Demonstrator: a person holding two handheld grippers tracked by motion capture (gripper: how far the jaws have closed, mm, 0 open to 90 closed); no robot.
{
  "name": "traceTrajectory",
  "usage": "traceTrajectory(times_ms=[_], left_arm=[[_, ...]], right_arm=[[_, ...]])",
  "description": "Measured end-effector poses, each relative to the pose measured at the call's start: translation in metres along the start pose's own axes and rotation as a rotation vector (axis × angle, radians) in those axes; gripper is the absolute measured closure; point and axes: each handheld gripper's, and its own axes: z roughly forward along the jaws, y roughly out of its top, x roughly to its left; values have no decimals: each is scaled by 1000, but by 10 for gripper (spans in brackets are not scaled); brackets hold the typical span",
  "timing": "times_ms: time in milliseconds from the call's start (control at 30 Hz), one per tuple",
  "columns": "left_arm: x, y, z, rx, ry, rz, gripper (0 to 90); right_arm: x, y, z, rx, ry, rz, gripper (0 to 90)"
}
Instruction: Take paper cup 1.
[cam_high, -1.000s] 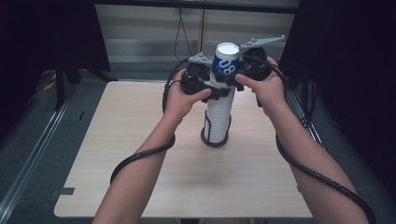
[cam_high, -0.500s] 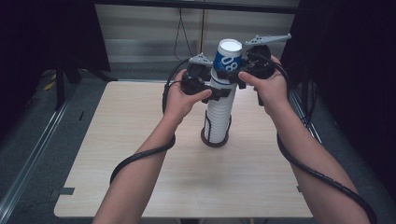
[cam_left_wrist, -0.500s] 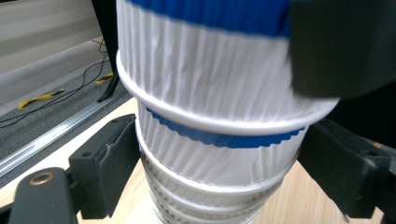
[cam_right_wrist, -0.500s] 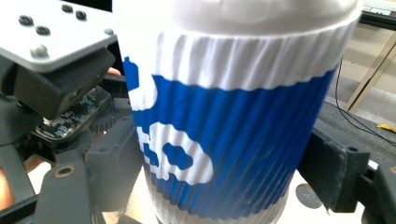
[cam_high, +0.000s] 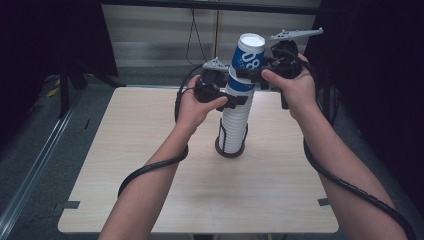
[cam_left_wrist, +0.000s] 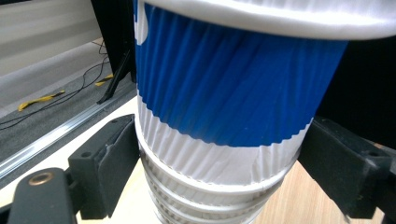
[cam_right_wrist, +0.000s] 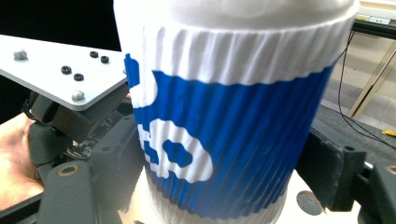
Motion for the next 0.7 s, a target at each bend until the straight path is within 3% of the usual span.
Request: traceTrajectory(times_ms=[233, 400, 700], left_arm=[[0, 0, 1, 0, -1, -4, 138], [-1, 0, 0, 9, -7, 0, 137], [-3, -1, 0, 63, -17, 28, 147]], right_arm=[[-1, 4, -5, -11, 10, 12, 223], [0, 10, -10, -7, 9, -8, 222], [0, 13, -20, -25, 16, -15, 220]])
